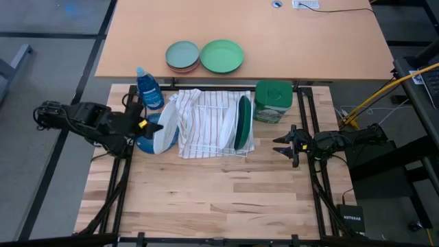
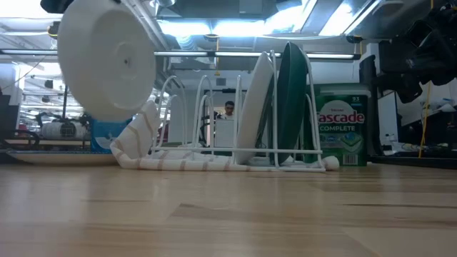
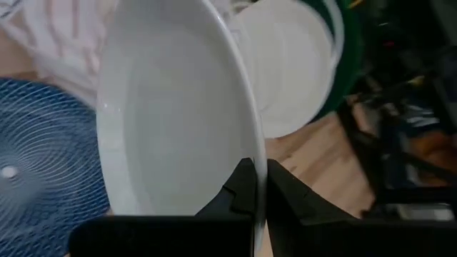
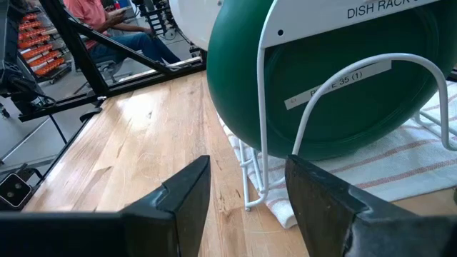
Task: Sort dishes
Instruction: Put the white plate into the dish rack
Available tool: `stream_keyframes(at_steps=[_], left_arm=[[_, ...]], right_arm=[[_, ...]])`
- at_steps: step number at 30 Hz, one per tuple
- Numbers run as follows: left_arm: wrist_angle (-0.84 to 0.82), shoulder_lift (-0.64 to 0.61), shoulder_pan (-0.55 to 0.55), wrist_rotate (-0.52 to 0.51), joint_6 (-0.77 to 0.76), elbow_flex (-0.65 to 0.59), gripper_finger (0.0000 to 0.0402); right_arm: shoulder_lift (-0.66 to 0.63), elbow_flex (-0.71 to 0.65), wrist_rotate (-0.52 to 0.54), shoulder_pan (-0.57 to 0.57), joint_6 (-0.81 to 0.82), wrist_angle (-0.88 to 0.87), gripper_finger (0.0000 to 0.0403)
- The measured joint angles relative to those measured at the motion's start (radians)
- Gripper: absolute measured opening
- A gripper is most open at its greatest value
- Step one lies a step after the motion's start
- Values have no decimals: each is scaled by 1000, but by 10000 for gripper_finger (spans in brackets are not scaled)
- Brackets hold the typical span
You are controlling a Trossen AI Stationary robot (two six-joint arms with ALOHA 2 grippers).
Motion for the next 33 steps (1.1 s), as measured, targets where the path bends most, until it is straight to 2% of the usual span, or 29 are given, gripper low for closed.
stream_keyframes(at_steps=[8,23,29,33], left_arm=[[145,-49,0,-24,107,0,0],[442,-81,0,-88,415,0,0],[608,-51,1,-96,583,1,0],[691,1,2,-111,634,1,0]], right_arm=[[0,0,0,0,0,0,186],[0,0,0,0,0,0,186],[0,0,0,0,0,0,186],[0,0,0,0,0,0,186]])
